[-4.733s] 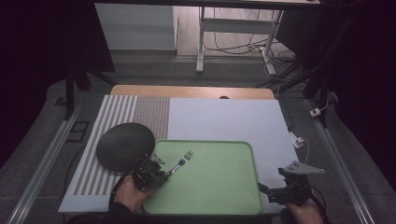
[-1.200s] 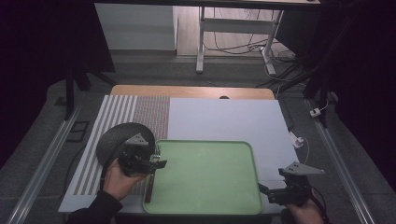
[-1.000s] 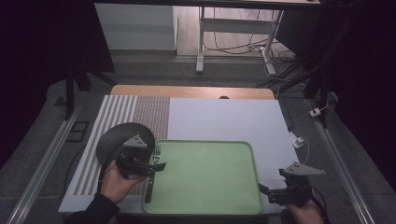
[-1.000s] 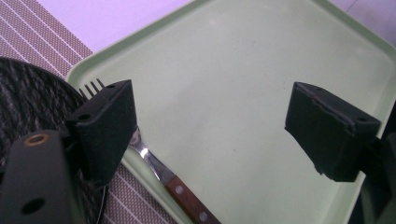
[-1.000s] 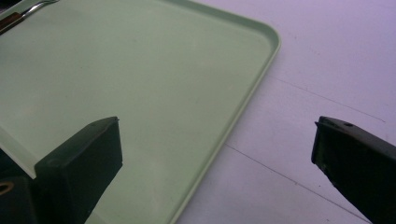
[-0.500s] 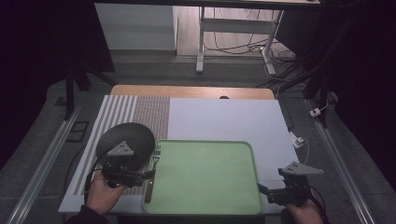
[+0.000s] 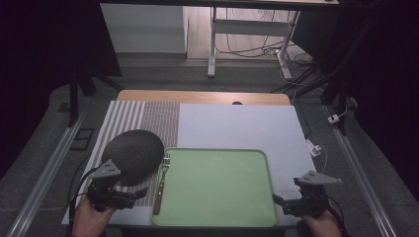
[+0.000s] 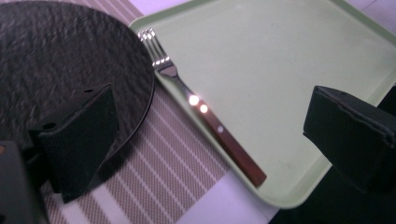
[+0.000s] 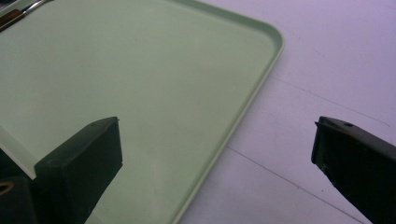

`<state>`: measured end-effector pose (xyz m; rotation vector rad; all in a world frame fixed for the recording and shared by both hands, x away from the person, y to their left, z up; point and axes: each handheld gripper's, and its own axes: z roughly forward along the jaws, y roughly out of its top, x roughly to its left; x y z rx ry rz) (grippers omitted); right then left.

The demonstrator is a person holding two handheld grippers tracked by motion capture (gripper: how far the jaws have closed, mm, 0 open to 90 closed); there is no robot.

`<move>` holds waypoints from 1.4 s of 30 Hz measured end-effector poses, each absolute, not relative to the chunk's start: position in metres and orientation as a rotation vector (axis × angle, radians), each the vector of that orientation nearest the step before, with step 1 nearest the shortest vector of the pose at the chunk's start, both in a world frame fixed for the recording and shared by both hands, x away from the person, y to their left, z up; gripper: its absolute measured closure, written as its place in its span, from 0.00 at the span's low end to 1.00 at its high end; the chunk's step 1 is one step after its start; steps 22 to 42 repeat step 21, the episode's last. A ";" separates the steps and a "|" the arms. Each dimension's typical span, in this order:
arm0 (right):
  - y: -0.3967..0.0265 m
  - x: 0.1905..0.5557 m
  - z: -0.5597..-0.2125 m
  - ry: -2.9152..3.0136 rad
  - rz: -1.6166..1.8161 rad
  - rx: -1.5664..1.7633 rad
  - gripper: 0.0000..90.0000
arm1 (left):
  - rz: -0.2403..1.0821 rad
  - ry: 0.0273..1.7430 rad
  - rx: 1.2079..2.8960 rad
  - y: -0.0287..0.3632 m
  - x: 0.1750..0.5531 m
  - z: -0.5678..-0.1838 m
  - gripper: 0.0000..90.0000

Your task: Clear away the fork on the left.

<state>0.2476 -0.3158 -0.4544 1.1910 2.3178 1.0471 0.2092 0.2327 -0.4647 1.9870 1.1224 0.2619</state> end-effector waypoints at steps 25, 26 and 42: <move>-0.316 0.246 -0.455 2.314 1.027 1.197 0.02 | 0.313 1.270 2.031 0.254 0.179 -0.478 0.00; -0.316 0.246 -0.455 2.314 1.027 1.197 0.02 | 0.313 1.270 2.031 0.254 0.179 -0.478 0.00; -0.316 0.246 -0.455 2.314 1.027 1.197 0.02 | 0.313 1.270 2.031 0.254 0.179 -0.478 0.00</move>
